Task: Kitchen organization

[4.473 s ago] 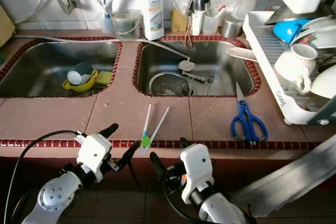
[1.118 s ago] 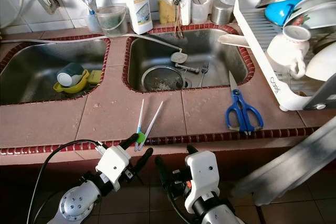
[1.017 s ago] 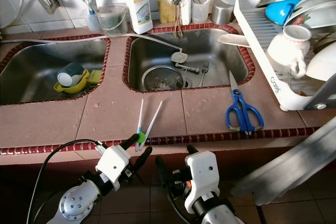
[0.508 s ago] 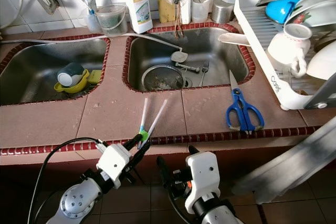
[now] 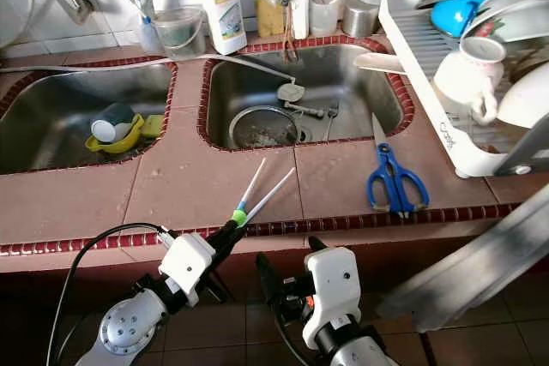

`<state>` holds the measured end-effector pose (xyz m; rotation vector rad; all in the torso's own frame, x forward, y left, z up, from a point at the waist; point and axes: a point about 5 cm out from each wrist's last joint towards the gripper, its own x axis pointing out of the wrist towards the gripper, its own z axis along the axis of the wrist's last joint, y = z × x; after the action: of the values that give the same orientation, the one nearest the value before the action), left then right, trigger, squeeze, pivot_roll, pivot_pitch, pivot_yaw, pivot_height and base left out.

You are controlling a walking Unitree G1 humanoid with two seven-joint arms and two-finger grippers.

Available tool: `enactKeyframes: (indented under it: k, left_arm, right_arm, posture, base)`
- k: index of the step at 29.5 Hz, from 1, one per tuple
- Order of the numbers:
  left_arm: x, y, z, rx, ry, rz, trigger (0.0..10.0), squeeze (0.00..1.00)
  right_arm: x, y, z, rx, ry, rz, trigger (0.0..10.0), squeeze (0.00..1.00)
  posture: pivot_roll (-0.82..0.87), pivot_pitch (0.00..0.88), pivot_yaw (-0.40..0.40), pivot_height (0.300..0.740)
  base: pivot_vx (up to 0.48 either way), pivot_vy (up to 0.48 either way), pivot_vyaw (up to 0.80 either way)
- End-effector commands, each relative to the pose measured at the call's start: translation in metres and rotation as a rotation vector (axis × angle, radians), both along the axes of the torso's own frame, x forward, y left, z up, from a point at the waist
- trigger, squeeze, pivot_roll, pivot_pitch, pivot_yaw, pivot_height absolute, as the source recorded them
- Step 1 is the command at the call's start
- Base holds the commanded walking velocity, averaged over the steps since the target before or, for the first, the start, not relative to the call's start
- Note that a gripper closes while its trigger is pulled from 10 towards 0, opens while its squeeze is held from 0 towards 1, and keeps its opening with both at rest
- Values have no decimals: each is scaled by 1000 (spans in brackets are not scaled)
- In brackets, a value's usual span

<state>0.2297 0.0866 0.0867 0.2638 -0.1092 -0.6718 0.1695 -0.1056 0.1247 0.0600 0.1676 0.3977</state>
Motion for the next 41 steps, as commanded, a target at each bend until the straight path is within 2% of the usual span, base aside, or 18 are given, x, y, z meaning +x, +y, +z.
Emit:
enactKeyframes:
  k: [1, 4, 5, 6, 9, 10, 11, 12, 19, 21, 31, 41]
  left_arm:
    - [-2, 2, -6, 7, 27, -1, 0, 0]
    - [-2, 1, -6, 7, 28, 0, 0, 0]
    - [-1, 1, -6, 10, 25, 5, 1843, 0]
    - [0, 1, -6, 18, 34, 13, 9765, 0]
    - [2, 0, -7, 10, 49, 7, 10000, 0]
    - [3, 0, -7, 6, 51, 5, 10000, 463]
    - [3, 0, -7, 6, 51, 5, 10000, 463]
    - [3, 1, -5, -10, 52, 8, 10000, 1000]
    - [6, 3, -1, -35, 47, 21, 10000, 1000]
    - [9, 3, 5, -62, 34, 26, 10000, 1000]
    - [13, 6, 11, -69, 23, 44, 10000, 1000]
    - [11, 4, 11, -63, 54, 1, 10000, 1000]
  right_arm:
    - [-3, 3, 3, 11, 1, 0, 10000, 0]
    - [-3, 3, 2, 11, 3, -2, 10000, 0]
    - [-3, 3, 2, 11, 3, -2, 10000, 0]
    - [-3, 3, 2, 11, 3, -2, 10000, 0]
    - [-3, 3, 1, 12, 4, -2, 10000, 0]
    - [-3, 2, 1, 12, 4, -2, 10000, 0]
    - [-3, 2, 1, 12, 4, -2, 10000, 0]
    - [-4, 3, 1, 11, 4, -1, 10000, 0]
    - [-4, 3, 1, 17, -2, -2, 10000, 0]
    - [-4, 3, 1, 19, -2, -2, 10000, 0]
    - [-3, 4, 1, 23, -1, 2, 10000, 0]
    - [-4, 3, 0, 20, 7, -7, 10000, 0]
  posture:
    - [-285, 187, 125, 740]
    - [-286, 185, 125, 740]
    - [-286, 183, 126, 740]
    - [-288, 179, 127, 740]
    - [-290, 176, 127, 740]
    - [-290, 176, 127, 740]
    - [-290, 176, 127, 740]
    - [-291, 175, 128, 740]
    - [-288, 176, 129, 740]
    - [-286, 177, 128, 740]
    - [-278, 182, 128, 740]
    - [-276, 190, 135, 740]
  base:
    - [0, 0, 0]
    - [0, 0, 0]
    - [0, 0, 0]
    - [0, 0, 0]
    - [0, 0, 0]
    - [0, 0, 0]
    - [0, 0, 0]
    - [0, 0, 0]
    - [0, 0, 0]
    - [0, 0, 0]
    - [0, 0, 0]
    - [0, 0, 0]
